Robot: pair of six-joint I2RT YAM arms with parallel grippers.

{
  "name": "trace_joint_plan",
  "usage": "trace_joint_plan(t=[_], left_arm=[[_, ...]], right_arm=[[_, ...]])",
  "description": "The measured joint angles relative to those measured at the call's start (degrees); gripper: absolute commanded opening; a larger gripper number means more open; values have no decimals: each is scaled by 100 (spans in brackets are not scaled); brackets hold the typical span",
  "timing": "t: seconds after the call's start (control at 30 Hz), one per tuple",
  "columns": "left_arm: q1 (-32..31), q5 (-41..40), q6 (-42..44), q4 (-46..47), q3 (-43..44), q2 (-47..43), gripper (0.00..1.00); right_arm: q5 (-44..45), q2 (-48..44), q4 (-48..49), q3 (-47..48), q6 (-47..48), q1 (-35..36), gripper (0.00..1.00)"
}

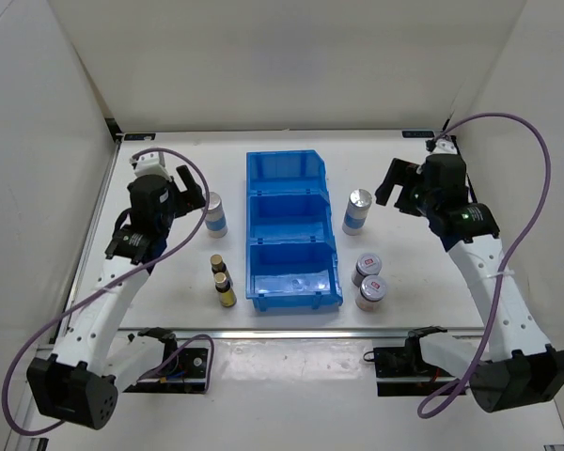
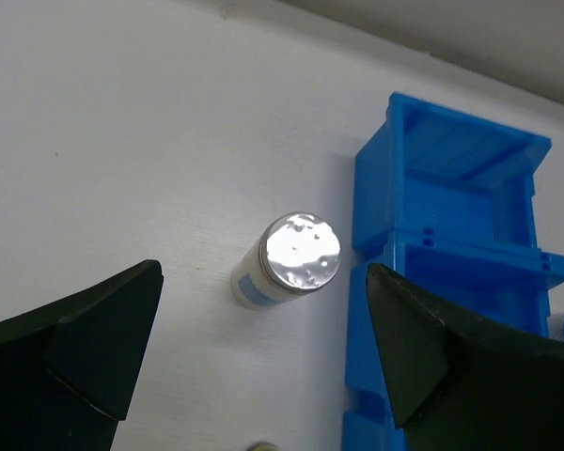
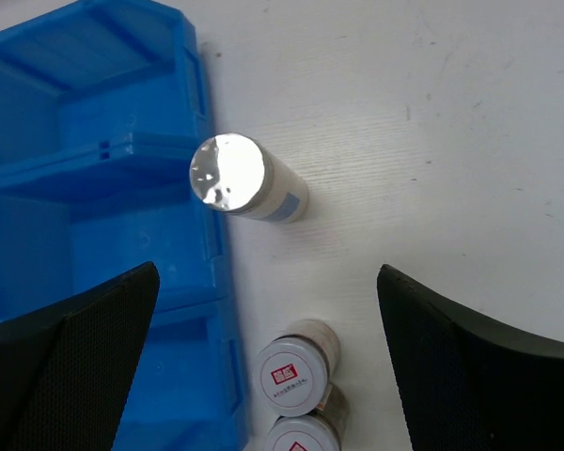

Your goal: Organize the condiment bottles

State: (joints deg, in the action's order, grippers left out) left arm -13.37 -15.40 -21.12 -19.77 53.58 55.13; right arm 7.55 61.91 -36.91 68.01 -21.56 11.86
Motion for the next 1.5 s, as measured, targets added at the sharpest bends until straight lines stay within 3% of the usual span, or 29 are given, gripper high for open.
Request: trace_joint_plan(t=[0.23,0.5,0.87,0.97,1.1,1.13,1.23,1.33,1.5], left_arm=[[0,90,-323,-109,-61,162,100],[0,20,-426,-107,-157,-227,100],[0,-216,-422,-205,-157,-120,100],[0,-278,-422,-249,-157,-107,100],[0,-330,-422,-251,-157,-90,100],[0,-337,-422,-251,-157,-79,100],[0,-350,-422,-251,-157,-57,100],[0,-350,-422,-251,-157,-52,100],[0,-348,-422,-251,-157,-48,100]], right_arm=[[-474,581,391,-42,118,160,100],[452,2253,57,960,531,905,100],[702,3519,-144,1615,721,922,100],[603,3700,-249,1615,715,922,90],[481,3825,-328,1615,680,922,62],[472,3840,-352,1615,667,922,51],[492,3845,-367,1622,605,927,33],[922,3786,-444,1631,566,1069,24],[1985,3375,-719,1954,726,1847,20]])
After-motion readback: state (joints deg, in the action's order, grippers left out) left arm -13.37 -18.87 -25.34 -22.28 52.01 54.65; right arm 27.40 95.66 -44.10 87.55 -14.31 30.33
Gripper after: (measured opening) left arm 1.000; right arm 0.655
